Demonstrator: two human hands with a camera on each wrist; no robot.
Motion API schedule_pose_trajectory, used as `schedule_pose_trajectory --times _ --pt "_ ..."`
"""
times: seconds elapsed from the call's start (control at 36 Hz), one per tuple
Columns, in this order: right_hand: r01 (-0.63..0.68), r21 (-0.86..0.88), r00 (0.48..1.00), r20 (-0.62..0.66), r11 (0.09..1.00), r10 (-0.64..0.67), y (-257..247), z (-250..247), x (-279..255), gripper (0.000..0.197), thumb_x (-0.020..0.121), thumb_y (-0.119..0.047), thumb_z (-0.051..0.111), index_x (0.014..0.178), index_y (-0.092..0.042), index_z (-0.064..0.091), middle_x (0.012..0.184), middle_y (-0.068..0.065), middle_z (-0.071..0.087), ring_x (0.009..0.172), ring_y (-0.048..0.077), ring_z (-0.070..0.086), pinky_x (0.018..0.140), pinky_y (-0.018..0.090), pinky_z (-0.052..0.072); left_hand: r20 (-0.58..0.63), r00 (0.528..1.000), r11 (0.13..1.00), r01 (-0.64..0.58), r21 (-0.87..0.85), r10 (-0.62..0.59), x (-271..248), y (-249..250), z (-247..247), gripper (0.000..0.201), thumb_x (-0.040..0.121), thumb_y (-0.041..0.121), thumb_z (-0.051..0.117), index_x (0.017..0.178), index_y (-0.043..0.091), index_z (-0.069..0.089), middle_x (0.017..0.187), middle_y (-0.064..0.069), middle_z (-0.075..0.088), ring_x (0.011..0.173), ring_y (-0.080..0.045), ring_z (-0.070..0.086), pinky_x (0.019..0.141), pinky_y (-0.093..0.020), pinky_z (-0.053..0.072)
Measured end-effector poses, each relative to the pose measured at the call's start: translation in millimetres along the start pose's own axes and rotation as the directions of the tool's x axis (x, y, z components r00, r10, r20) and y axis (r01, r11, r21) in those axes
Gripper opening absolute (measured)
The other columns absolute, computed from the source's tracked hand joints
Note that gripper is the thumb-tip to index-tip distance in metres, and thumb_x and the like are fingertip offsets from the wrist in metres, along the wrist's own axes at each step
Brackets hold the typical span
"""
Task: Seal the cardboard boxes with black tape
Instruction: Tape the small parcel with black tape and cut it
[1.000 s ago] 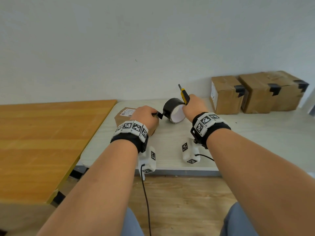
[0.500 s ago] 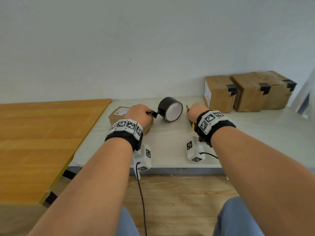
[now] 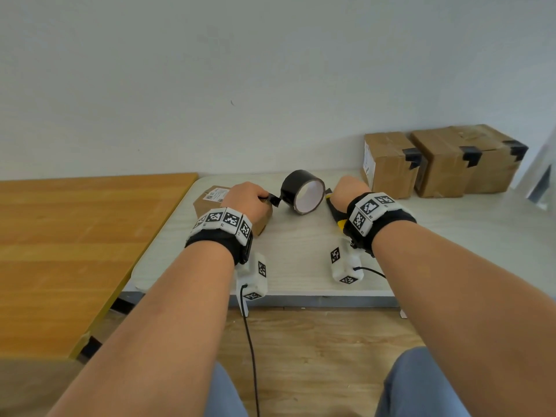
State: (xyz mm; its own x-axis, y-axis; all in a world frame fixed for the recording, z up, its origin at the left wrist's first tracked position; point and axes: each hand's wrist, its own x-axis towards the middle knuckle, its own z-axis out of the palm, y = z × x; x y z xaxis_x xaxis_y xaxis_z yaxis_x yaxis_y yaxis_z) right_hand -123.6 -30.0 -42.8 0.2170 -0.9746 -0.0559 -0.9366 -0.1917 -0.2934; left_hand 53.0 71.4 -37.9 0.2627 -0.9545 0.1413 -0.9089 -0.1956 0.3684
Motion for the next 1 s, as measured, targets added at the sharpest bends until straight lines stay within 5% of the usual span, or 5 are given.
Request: schedule_pose_trajectory --times 0.14,0.33,0.47,0.58,1.0 --pt "0.196 0.221 0.966 -0.209 0.955 -0.15 -23 -8 3 0.032 0.098 -0.016 0.037 0.116 -0.001 0.059 0.121 0.016 0.059 0.109 0.032 0.056 0.091 0.037 0.045 0.007 1.0 0.998 0.019 -0.065 -0.018 0 -2 -3 0.034 0.089 0.016 0.057 0.122 0.018 0.064 0.124 -0.005 0.063 0.115 -0.023 0.056 0.087 -0.023 0.037" --pt "0.404 0.127 0.915 -0.066 0.906 -0.399 -54 3 13 0.049 0.095 -0.032 0.046 0.143 -0.026 0.04 0.149 0.003 0.04 0.136 0.025 0.037 0.112 0.038 0.032 0.007 0.999 0.989 0.036 -0.141 -0.036 0 -10 -6 0.03 0.086 0.016 0.059 0.114 0.019 0.07 0.117 -0.002 0.067 0.109 -0.02 0.059 0.088 -0.024 0.043" --pt "0.355 -0.13 0.92 -0.125 0.926 -0.371 -57 0 9 0.032 0.089 -0.036 0.049 0.116 -0.024 0.063 0.119 0.007 0.048 0.12 0.028 0.039 0.089 0.036 0.041 -0.038 0.998 0.991 0.04 -0.13 -0.045 6 -9 -3 0.025 0.09 0.027 0.054 0.086 0.013 0.074 0.083 -0.003 0.069 0.073 -0.018 0.058 0.059 -0.026 0.043" --pt "0.321 -0.048 0.941 -0.097 0.946 -0.324 -58 -7 10 0.03 0.089 -0.027 0.042 0.065 -0.009 0.049 0.069 0.003 0.049 0.081 0.027 0.053 0.059 0.028 0.035 -0.064 0.996 0.994 0.057 -0.098 -0.063 11 -4 -2 0.022 0.087 0.032 0.059 0.089 0.019 0.076 0.089 0.001 0.071 0.081 -0.018 0.063 0.068 -0.028 0.049" --pt "0.29 0.159 0.957 -0.04 0.944 -0.288 -54 7 8 0.032 0.075 -0.038 0.071 0.075 -0.006 0.066 0.068 0.005 0.058 0.064 0.021 0.054 0.05 0.025 0.038 -0.107 0.991 0.993 0.076 -0.091 -0.086 16 -14 7 0.016 0.083 0.032 0.064 0.088 0.024 0.078 0.087 0.003 0.071 0.077 -0.014 0.06 0.066 -0.026 0.042"
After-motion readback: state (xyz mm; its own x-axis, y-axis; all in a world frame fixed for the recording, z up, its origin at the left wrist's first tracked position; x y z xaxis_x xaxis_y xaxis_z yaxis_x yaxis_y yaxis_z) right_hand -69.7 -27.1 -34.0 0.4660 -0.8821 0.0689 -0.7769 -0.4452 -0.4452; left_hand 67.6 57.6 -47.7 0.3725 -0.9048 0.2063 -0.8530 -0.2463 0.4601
